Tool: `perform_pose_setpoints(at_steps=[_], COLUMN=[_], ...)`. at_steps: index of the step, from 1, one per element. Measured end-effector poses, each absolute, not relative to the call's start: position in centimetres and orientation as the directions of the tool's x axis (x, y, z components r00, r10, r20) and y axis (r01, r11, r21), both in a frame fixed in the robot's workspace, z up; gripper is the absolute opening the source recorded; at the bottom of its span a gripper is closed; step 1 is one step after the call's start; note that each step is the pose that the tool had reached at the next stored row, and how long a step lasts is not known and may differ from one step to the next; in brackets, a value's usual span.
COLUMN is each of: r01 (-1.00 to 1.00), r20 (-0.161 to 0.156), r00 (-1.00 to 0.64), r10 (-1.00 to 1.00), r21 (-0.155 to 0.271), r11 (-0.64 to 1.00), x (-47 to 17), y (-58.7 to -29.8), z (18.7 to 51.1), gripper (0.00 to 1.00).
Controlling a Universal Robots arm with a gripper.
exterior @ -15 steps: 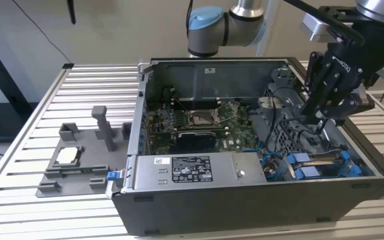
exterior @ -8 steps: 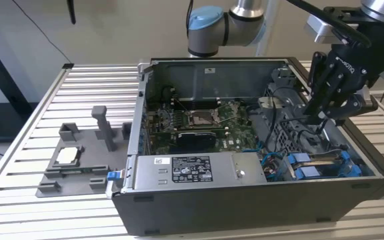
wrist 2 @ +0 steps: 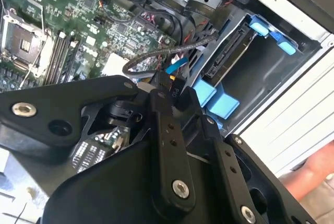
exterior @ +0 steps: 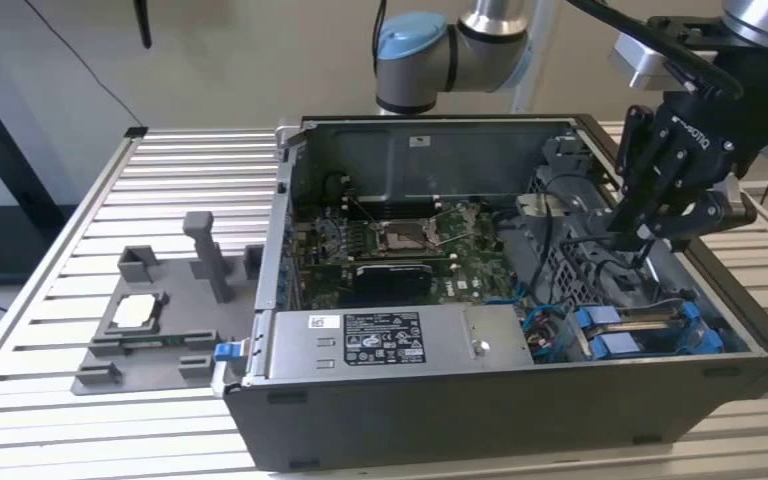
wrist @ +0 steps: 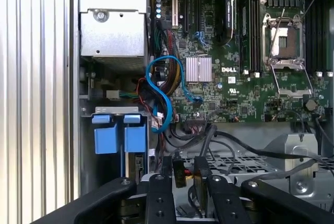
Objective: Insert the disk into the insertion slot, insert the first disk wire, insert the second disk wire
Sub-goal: 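Insert the first disk wire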
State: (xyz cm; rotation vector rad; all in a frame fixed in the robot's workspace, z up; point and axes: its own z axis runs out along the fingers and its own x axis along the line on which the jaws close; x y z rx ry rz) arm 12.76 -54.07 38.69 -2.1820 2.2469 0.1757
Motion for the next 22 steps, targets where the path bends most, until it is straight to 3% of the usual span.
perform_pose_setpoints(at_steps=[6,7,17,22], r01=[-0.997,-0.997,-0.997,-0.997], r20=[-0.081,-0.082,-0.079,-0.011], r00=[-0.032,-0.032,-0.032,-0.032], r10=[-0.996,-0.996,-0.996,-0.999], r21=[0.077,0.077,0.077,0.073], r11=[0.026,0.026,0.026,0.031], x=[12.76,12.76,12.76,12.76], y=[-54.07,-54.07,-54.07,-54.07], z=[38.69,38.69,38.68,38.61], gripper=[0.29,0.19,0.19,0.19])
